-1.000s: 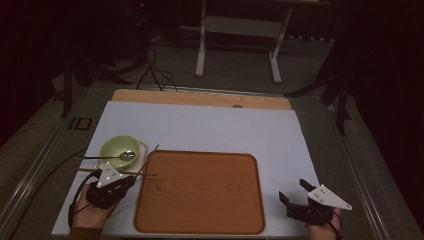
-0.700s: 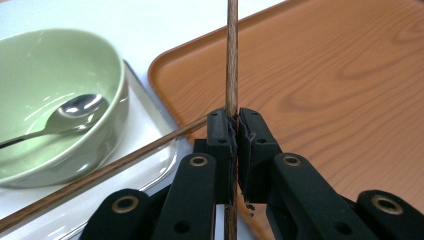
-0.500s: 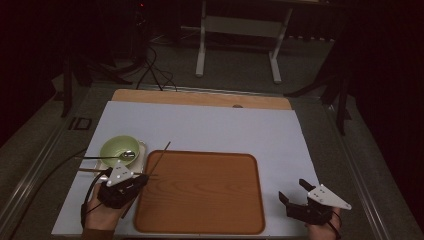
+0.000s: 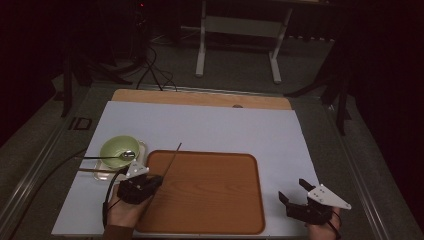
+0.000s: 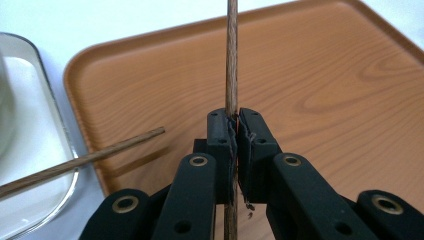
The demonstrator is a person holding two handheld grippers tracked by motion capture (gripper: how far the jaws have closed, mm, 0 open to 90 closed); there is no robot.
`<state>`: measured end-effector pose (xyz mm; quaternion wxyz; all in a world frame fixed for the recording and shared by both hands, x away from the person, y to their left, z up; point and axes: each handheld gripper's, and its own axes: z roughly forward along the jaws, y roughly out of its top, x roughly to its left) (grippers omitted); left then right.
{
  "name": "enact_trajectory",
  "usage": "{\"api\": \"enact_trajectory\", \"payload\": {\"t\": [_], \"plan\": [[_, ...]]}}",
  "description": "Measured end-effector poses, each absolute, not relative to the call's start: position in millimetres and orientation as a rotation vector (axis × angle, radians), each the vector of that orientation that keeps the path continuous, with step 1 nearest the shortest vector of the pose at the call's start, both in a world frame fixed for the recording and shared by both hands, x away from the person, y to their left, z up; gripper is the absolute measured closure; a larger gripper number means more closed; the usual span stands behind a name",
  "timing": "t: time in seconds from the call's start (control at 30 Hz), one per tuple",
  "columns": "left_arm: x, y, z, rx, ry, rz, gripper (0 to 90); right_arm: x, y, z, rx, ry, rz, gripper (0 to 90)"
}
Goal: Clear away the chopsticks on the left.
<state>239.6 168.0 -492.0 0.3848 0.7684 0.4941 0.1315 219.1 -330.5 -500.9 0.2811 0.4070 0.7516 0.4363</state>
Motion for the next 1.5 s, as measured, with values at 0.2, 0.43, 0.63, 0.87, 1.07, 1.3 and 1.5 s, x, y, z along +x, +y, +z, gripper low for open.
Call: {"api": "enact_trajectory", "payload": {"t": [0.2,0.43,0.63,0.87,1.07,1.3,1.5], "plan": [[247,171,-511,1.997,1.343,0.309,85.2,219,-331,-501,1.093,2.013,1.171,13.8],[250,174,-521,2.027,1.401,0.329,84.6,219,-331,-501,1.093,2.015,1.171,13.8],[245,174,-522,2.051,1.416,0.369,83.9,219,-331,-501,1.092,2.014,1.173,13.8],[238,180,-519,2.048,1.465,0.403,82.4,219,-331,-501,1.091,2.013,1.174,13.8],[234,185,-518,2.032,1.471,0.393,82.2,219,-331,-501,1.088,2.016,1.173,13.8],[235,184,-522,2.04,1.471,0.388,79.0,219,-331,-501,1.09,2.013,1.176,13.8],[234,185,-521,2.035,1.47,0.382,73.0,219,-331,-501,1.089,2.015,1.176,13.8]]}}
